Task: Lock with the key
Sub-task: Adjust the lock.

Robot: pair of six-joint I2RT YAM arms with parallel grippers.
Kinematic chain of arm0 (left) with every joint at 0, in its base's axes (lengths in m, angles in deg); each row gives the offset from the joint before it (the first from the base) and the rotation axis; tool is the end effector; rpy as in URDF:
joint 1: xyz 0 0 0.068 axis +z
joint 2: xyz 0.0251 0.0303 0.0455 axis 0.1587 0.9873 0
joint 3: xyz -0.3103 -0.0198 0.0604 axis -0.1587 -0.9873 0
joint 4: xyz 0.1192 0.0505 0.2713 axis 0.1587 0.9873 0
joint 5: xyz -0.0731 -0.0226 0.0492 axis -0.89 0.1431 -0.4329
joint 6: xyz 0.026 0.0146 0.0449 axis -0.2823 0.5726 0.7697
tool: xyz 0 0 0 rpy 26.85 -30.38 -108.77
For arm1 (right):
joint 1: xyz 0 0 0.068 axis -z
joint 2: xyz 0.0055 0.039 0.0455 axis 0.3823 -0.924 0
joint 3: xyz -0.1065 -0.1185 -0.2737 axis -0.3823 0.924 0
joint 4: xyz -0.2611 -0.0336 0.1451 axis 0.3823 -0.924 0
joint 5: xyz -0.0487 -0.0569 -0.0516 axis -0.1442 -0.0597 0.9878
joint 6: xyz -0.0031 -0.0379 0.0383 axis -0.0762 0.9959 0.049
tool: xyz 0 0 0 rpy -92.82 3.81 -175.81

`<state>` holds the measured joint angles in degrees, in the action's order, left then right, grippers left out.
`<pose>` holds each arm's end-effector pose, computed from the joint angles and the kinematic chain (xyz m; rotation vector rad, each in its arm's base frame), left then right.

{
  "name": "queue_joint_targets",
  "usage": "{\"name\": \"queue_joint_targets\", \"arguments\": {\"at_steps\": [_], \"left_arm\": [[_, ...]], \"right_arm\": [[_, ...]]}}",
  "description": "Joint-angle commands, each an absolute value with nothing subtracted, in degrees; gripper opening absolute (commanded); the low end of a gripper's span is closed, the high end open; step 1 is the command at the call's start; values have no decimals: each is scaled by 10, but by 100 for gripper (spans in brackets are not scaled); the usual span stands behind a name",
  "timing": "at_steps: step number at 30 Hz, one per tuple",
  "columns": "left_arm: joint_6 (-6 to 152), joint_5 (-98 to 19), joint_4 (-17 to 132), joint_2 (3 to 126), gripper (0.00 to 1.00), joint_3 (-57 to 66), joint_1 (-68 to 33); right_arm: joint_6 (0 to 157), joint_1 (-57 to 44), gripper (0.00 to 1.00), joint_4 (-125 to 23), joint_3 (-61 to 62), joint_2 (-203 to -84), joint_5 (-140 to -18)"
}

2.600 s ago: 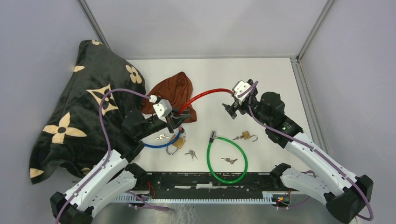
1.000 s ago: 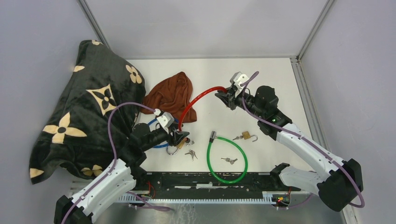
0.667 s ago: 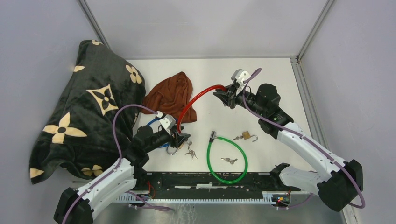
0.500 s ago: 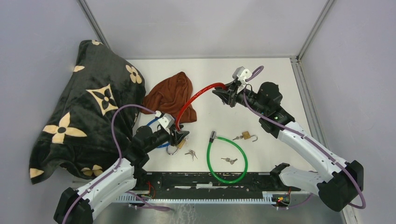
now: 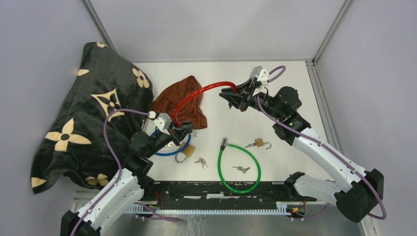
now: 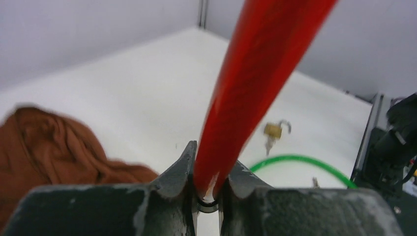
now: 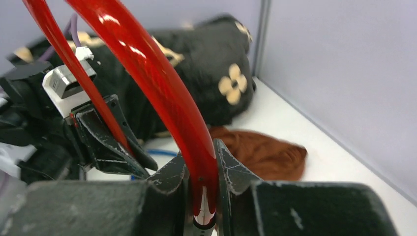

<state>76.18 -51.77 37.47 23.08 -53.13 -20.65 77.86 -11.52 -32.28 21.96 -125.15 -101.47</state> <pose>0.1341 -0.0911 0.2498 0.5736 1.4879 -0.8015 0.2178 0.1682 0.4222 -0.7653 1.2863 0.9525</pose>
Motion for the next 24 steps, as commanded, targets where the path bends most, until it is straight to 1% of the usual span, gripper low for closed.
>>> {"name": "queue_joint_targets", "arguments": {"at_steps": [1, 3, 5, 11, 13, 15, 19, 22, 24], "left_arm": [[728, -657, 251, 153, 2, -452, -166], [748, -724, 230, 124, 2, -442, -151], [772, -771, 217, 100, 2, -434, -136], [841, -839, 194, 53, 2, -429, -121], [830, -860, 183, 47, 2, -421, -121], [818, -879, 186, 49, 2, -408, -121], [811, -865, 256, 49, 2, -390, -121], [803, -862, 283, 44, 2, -394, -121], [757, -802, 291, 50, 2, -394, -121]], "right_arm": [[657, -155, 0, -92, 214, -1243, -1044], [646, -182, 0, -50, 209, -1253, -1037], [655, -217, 0, -41, 181, -1272, -1037], [652, -285, 0, -20, 121, -1324, -1076], [652, -297, 0, -15, 121, -1328, -1084], [679, -304, 0, -48, 118, -1326, -1084], [769, -304, 0, -155, 138, -1302, -1017], [814, -304, 0, -185, 180, -1278, -978], [847, -304, 0, -224, 193, -1272, -979]]}}
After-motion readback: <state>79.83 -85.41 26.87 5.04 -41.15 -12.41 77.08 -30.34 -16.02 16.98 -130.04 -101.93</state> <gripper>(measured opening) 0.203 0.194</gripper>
